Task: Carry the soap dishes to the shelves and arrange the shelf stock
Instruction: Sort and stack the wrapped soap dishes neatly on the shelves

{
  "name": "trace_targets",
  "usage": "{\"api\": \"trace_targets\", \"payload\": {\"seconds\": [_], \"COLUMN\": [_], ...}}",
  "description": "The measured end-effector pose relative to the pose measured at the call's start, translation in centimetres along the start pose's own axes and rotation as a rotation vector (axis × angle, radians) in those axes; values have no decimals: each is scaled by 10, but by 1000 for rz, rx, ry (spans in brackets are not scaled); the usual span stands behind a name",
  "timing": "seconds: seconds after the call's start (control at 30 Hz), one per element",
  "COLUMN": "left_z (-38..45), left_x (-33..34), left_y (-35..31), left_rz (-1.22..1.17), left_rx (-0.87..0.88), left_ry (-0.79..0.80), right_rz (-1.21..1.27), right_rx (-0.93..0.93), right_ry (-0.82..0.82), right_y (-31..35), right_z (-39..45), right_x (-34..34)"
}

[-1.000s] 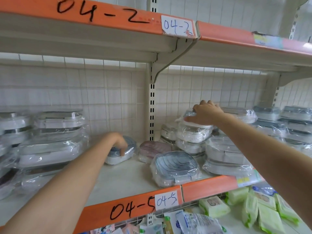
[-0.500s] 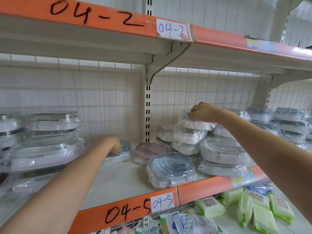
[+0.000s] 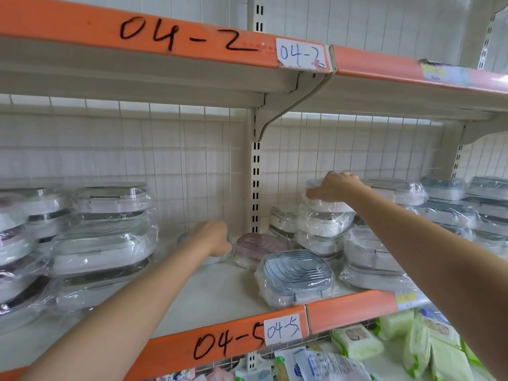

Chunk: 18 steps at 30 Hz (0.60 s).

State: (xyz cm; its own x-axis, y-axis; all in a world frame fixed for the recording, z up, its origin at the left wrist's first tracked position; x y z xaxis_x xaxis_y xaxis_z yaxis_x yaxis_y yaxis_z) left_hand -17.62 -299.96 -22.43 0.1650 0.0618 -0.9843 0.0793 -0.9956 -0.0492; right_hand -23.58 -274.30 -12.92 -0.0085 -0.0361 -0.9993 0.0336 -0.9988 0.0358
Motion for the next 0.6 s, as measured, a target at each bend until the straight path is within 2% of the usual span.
{"api": "trace_targets", "payload": {"seconds": [0.23,0.43,0.6], "left_z": [-23,-50,-66], "left_x": [-24,-37,-46], "left_y": [-10,8,32], "left_rz": [85,194,211], "left_rx": [65,214,245], "left_ry": [-25,134,60], "right_rz": [67,143,165], "right_rx": [-230,-506,-573], "right_ry": [-55,77,193], "right_y": [38,95,138], "right_z": [-17,-18,-10], "right_x": [-8,19,44]}}
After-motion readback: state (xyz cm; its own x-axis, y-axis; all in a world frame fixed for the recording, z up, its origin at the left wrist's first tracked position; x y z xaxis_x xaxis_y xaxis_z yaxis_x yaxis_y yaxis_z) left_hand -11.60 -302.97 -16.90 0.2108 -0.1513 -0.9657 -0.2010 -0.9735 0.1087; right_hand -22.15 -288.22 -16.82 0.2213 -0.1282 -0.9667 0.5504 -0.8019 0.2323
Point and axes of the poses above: each hand's wrist, its own z-axis towards the middle knuckle, its own x-axis out of the palm, y = z × x, the point moved 2 cm from there along z, towards the middle knuckle, and after that the axes turned 15 degrees about y, right-handed, at the moved point
